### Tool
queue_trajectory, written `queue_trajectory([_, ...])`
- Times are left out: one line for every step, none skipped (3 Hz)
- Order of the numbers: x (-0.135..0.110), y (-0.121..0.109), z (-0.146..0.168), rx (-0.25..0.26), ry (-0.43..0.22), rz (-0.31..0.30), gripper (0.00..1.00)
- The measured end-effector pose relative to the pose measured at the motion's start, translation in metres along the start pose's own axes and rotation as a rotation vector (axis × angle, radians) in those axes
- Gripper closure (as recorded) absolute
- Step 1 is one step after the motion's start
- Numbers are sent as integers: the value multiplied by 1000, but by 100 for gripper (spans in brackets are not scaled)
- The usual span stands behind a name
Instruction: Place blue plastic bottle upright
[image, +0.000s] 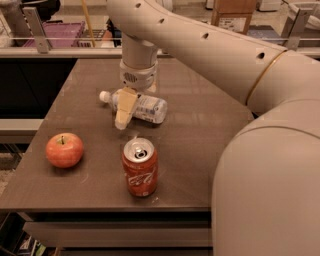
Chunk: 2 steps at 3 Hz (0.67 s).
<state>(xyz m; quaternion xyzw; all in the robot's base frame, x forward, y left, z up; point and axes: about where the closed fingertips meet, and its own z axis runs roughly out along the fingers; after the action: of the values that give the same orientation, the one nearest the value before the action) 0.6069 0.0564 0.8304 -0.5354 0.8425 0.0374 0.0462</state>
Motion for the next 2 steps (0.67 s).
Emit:
queue_trajectory([-4, -7, 12, -29, 1, -25, 17])
queue_trajectory([-5, -8, 14, -27, -3, -25, 39])
